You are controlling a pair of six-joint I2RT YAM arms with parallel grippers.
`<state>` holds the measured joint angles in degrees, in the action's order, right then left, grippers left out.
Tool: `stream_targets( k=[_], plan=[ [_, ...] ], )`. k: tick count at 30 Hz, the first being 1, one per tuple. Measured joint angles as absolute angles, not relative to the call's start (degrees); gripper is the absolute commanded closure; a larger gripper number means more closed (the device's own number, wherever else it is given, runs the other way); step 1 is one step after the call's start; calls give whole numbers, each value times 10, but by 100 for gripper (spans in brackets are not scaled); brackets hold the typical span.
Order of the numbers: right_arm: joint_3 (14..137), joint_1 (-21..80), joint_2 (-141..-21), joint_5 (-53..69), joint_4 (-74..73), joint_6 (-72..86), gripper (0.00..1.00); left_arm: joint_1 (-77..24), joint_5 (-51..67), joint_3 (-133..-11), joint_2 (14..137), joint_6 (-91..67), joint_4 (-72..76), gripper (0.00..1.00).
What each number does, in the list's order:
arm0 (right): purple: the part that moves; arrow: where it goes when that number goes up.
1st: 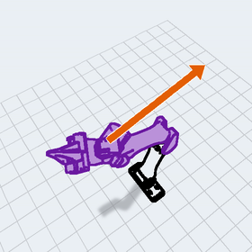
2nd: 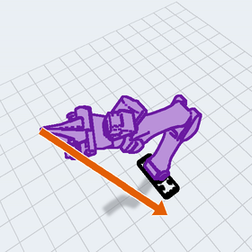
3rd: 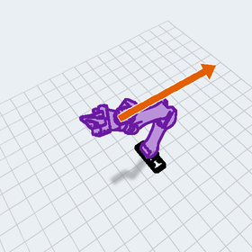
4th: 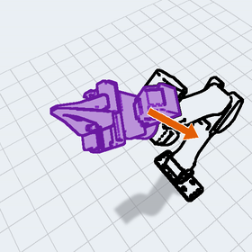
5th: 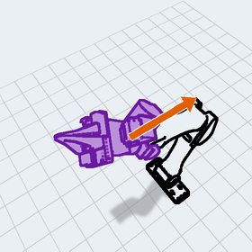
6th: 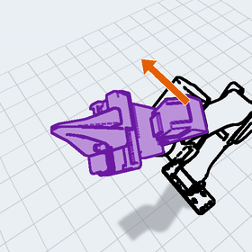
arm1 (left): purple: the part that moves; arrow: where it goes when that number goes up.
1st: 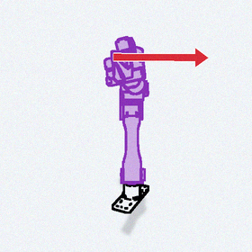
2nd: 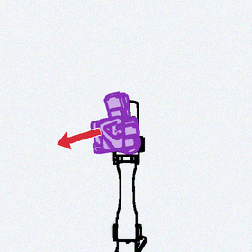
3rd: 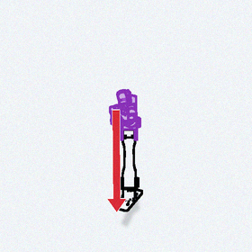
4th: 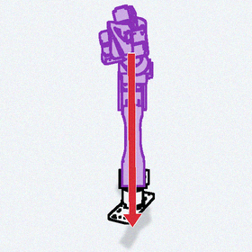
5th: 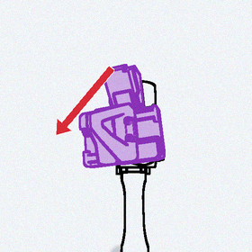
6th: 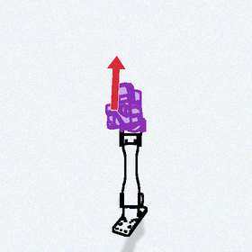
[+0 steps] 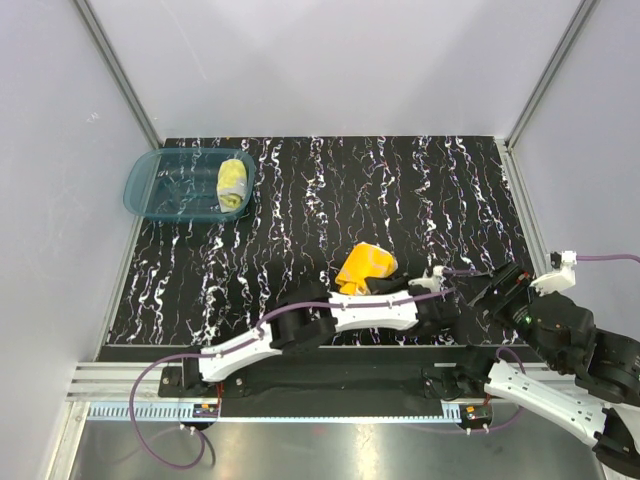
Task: Roll the towels
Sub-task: Roll the towel, then place the rolled towel into the container
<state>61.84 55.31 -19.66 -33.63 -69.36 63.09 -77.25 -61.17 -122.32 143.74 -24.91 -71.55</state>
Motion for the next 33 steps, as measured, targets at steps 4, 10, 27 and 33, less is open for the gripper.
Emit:
stream_targets(
  k=[4, 10, 27, 33],
  plan=[
    [620, 553, -195, -336, -698, 628, 5, -785, -618, -1230, 1478, -239, -725, 68],
    [625, 553, -190, -335, -705, 628, 5, -784, -647, -1225, 1475, -229, -742, 1],
    [689, 553, -300, -343, -694, 647, 0, -783, -574, -1067, 1168, -253, -684, 1],
    [654, 555, -424, -270, -562, 669, 0, -733, -528, -848, 986, -249, -656, 1]
  ],
)
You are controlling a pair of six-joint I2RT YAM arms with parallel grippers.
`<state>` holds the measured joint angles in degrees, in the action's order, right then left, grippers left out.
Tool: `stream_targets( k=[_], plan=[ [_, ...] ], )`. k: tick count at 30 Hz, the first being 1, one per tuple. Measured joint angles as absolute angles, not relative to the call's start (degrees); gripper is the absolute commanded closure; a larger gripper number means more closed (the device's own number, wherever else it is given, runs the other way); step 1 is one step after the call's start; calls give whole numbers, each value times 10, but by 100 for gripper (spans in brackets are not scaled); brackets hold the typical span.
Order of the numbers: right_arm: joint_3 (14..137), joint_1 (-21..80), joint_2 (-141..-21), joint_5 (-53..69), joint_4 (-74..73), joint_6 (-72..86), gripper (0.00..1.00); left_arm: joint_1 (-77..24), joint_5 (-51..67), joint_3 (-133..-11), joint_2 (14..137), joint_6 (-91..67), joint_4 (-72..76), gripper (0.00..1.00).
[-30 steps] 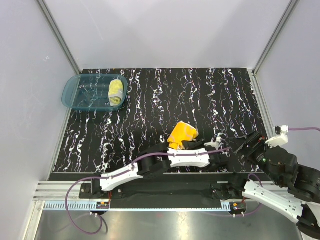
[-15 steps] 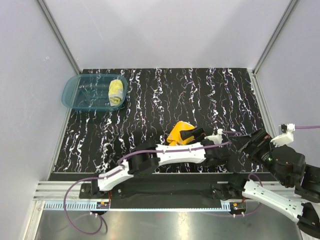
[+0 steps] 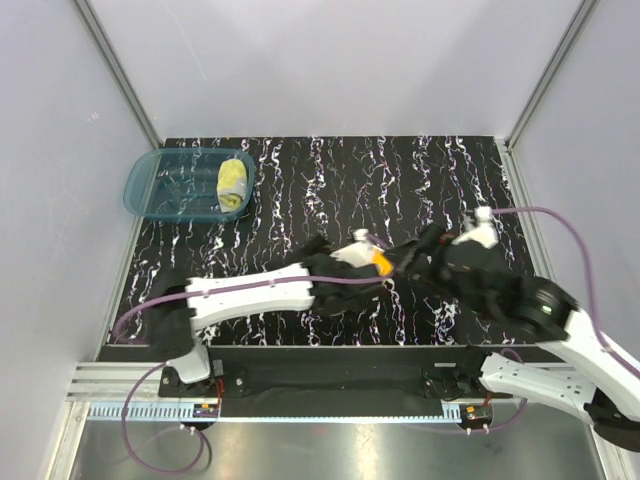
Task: Roll the towels
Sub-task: Place the rolled towel into the container
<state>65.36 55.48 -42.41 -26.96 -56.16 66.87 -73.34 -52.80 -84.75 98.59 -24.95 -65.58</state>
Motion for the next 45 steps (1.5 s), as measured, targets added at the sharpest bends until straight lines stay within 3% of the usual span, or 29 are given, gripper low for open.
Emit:
stream_targets(
  k=[3, 7, 15, 28, 40, 43, 45],
  plan=[
    [646, 529, -494, -194, -479, 660, 0, -695, -496, -741, 896, -240, -634, 1],
    [596, 422, -569, 8, -315, 635, 0, -638, -448, -643, 794, -221, -613, 1],
    [481, 310, -695, -29, -385, 571, 0, -564, -422, -610, 522, -241, -588, 1],
    [451, 281, -701, -3, -332, 542, 0, -505, -371, -551, 523, -194, -550, 1],
    [401, 281, -817, 47, -197, 548, 0, -432, -343, -515, 466, -162, -503, 1],
    [401, 280, -834, 58, -151, 550, 11, -424, -332, -510, 466, -159, -493, 1],
    [401, 280, -846, 62, -123, 550, 26, -421, -327, -510, 466, -157, -491, 1]
  ],
)
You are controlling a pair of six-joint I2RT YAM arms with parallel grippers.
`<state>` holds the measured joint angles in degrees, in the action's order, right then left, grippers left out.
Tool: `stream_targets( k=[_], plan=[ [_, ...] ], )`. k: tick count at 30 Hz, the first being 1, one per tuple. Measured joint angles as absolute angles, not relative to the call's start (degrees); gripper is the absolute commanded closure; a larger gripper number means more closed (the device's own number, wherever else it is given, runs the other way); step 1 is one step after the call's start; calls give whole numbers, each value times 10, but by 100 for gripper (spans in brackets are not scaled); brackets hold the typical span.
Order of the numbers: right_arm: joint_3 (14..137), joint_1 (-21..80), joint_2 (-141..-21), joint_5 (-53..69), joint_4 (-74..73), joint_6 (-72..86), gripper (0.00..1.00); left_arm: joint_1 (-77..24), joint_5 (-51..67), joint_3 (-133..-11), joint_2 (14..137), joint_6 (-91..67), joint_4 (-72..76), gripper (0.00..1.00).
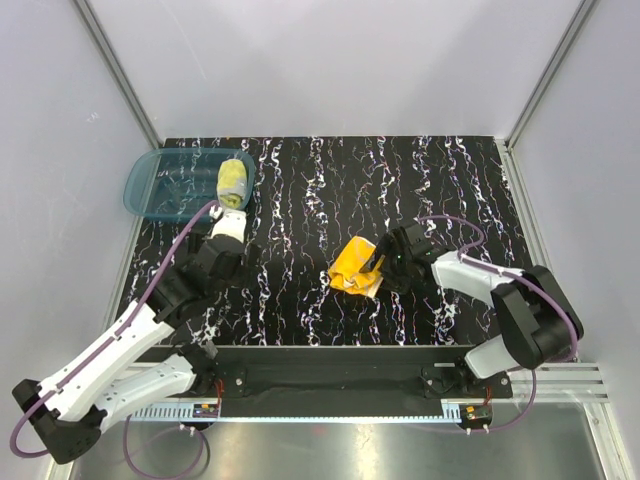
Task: Roll the towels
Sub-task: Place the rolled towel into the container
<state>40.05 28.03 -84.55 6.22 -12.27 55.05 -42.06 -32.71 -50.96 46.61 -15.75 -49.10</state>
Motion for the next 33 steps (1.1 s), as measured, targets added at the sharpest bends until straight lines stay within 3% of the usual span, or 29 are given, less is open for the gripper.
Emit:
stream_targets(
  k=[5, 6, 8, 9, 16, 22, 28, 33],
  plan=[
    [400, 281, -882, 73, -66, 555, 54, -418, -321, -508, 466, -154, -482, 1],
    [401, 280, -889, 73, -56, 556, 67, -417, -321, -507, 466, -154, -479, 1],
    [401, 280, -905, 78, -38, 558, 82, -416, -320, -503, 466, -154, -479, 1],
    [401, 280, -910, 81, -30, 558, 100, -416, -320, -502, 466, -154, -479, 1],
    [419, 280, -919, 87, -36, 555, 100, -416, -321, -501, 467, -154, -479, 1],
    [528, 288, -919, 91, -130, 520, 100, -416, -317, -524, 447, -154, -493, 1],
    [803, 305, -998, 140, -176, 480, 100, -416, -312, -605, 360, -157, -512, 1],
    [1092, 333, -1165, 206, -196, 445, 100, -415, -323, -643, 324, -161, -515, 1]
  ],
)
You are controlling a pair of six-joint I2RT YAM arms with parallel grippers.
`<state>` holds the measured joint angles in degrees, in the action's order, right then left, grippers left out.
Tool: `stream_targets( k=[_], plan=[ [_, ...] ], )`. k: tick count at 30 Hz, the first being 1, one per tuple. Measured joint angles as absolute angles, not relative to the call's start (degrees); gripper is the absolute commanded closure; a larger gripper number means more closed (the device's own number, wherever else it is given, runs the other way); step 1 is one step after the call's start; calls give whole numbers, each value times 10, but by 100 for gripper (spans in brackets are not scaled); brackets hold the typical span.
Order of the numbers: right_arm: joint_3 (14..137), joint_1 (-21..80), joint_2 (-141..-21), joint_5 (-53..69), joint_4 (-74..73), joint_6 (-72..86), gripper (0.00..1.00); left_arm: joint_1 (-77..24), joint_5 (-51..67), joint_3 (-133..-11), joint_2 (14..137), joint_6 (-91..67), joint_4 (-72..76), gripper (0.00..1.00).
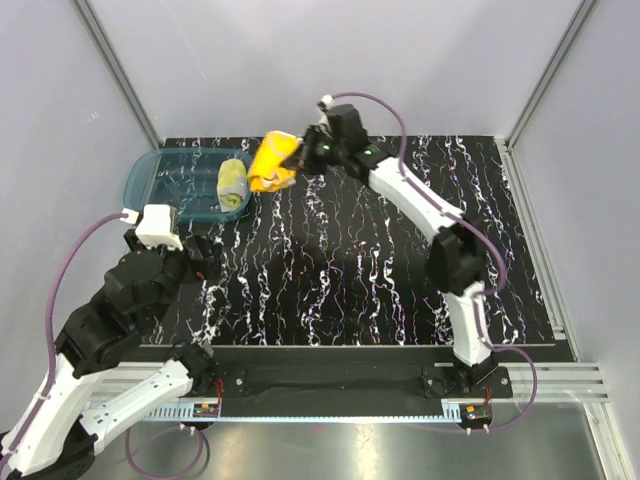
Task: Roll the towels
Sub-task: Place the rolled towel into the container
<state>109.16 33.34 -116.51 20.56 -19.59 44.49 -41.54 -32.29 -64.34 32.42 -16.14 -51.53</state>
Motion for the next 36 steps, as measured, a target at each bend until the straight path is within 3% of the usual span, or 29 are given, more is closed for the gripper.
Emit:
stream_targets(
  k=[6, 9, 14, 21, 28, 36],
  plan=[
    [1505, 369, -1441, 295, -237, 435, 100, -415, -349, -654, 347, -175, -531, 1],
    [1567, 372, -1510, 338, -211, 455, 100, -410, -349, -684, 386, -159, -515, 1],
    [1319, 366, -1433, 383, -117, 460, 100, -326, -256, -741, 483, -133, -431, 1],
    [993, 326, -1260, 463, 58, 505, 100, -22, 158, -640, 542, -232, -165, 1],
    [916, 282, -1147, 512, 228, 555, 100, 37, 439, -599, 696, -437, 136, 1],
    [907, 295, -1128, 552, 360, 635, 100, 35, 524, -609, 721, -470, 162, 1]
  ],
)
